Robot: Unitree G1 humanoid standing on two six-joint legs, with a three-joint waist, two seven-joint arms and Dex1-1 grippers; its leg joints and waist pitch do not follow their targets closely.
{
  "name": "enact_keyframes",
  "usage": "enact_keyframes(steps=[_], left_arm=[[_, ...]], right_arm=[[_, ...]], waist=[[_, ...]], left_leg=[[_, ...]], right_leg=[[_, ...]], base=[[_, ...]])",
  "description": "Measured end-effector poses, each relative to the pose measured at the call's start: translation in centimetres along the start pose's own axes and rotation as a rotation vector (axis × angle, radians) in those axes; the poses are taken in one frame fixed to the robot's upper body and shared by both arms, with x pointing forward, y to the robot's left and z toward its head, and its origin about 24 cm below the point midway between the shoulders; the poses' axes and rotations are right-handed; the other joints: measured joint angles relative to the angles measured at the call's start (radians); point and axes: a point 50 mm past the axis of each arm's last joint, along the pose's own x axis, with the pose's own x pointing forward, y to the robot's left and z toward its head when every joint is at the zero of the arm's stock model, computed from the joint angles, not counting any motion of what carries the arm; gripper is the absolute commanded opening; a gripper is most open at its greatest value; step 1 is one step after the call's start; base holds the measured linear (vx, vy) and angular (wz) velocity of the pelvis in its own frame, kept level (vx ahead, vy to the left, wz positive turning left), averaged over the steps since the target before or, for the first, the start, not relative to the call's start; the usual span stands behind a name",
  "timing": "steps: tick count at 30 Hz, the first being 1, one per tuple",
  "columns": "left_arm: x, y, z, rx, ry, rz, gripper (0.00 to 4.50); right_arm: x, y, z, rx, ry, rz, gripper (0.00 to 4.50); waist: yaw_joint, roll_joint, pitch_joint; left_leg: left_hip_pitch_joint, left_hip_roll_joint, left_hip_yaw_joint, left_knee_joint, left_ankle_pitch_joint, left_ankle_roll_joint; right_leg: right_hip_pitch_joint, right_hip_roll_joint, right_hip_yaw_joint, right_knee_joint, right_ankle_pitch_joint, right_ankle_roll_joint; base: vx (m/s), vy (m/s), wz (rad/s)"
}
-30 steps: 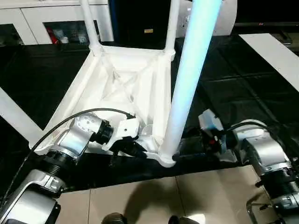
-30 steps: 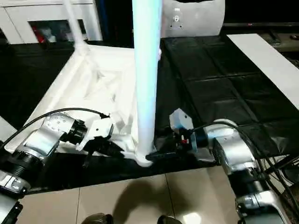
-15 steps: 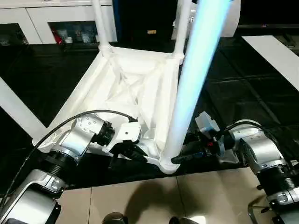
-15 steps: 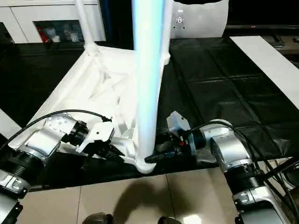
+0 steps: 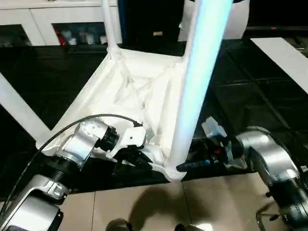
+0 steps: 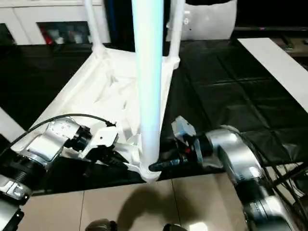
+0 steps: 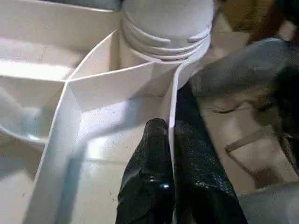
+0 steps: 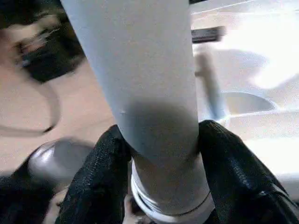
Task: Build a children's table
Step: Rotate leg to tighten
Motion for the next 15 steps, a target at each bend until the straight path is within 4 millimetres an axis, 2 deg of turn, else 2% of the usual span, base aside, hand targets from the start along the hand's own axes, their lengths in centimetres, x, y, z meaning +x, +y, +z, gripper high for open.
enact_keyframes(steps=[3,5,6,7,10,13,15], left_arm=[[0.1,0.7,0.0,-0.068,-0.014,0.116,0.0],[0.7,1.2,0.3,-0.116,-0.039,0.194,0.0],[0.7,1.2,0.3,-0.119,-0.042,0.201,0.0],[1.0,1.5,0.4,-0.15,-0.058,0.238,0.0],[1.4,2.0,0.7,-0.193,-0.071,0.302,0.0],[2.1,3.1,1.4,-0.249,-0.085,0.416,0.0],[3.0,3.6,2.1,-0.279,-0.099,0.493,0.0]], right_arm=[[0.5,-0.7,-0.1,0.05,-0.054,-0.176,1.93],[0.7,-1.3,-0.1,0.091,-0.085,-0.315,1.93],[0.7,-1.4,0.0,0.093,-0.09,-0.327,1.93],[1.0,-1.7,0.0,0.113,-0.107,-0.39,1.93],[1.7,-2.1,0.2,0.142,-0.133,-0.503,1.93],[3.2,-2.8,0.9,0.187,-0.177,-0.705,1.93],[4.1,-3.3,1.5,0.22,-0.198,-0.848,1.93]], waist=[[-0.028,0.0,0.001],[-0.055,0.0,0.001],[-0.057,0.0,0.001],[-0.071,0.0,0.001],[-0.084,0.0,0.002],[-0.1,0.003,0.003],[-0.108,0.006,0.006]], left_leg=[[0.005,0.0,-0.001,0.0,0.002,-0.004],[0.003,0.0,-0.005,-0.003,0.002,-0.004],[0.003,0.0,-0.006,-0.003,0.002,-0.004],[0.002,0.0,-0.006,-0.004,0.002,-0.004],[0.003,-0.001,-0.007,-0.004,0.002,-0.004],[0.002,-0.001,-0.008,-0.005,0.002,-0.004],[0.0,-0.003,-0.007,-0.007,0.002,-0.004]], right_leg=[[0.002,0.0,-0.001,-0.003,-0.002,0.004],[0.003,0.0,-0.007,-0.019,-0.003,0.004],[0.003,0.0,-0.008,-0.02,-0.003,0.004],[0.003,0.0,-0.01,-0.028,-0.003,0.004],[0.004,0.0,-0.013,-0.04,-0.003,0.004],[0.003,-0.001,-0.018,-0.054,-0.003,0.004],[0.003,-0.011,-0.033,-0.063,-0.003,0.004]], base=[[-0.059,0.0,-0.07],[-0.058,0.03,-0.17],[-0.054,0.036,-0.17],[0.0,0.0,0.0],[0.0,0.0,0.0],[0.0,0.0,0.0],[0.0,0.0,0.0]])
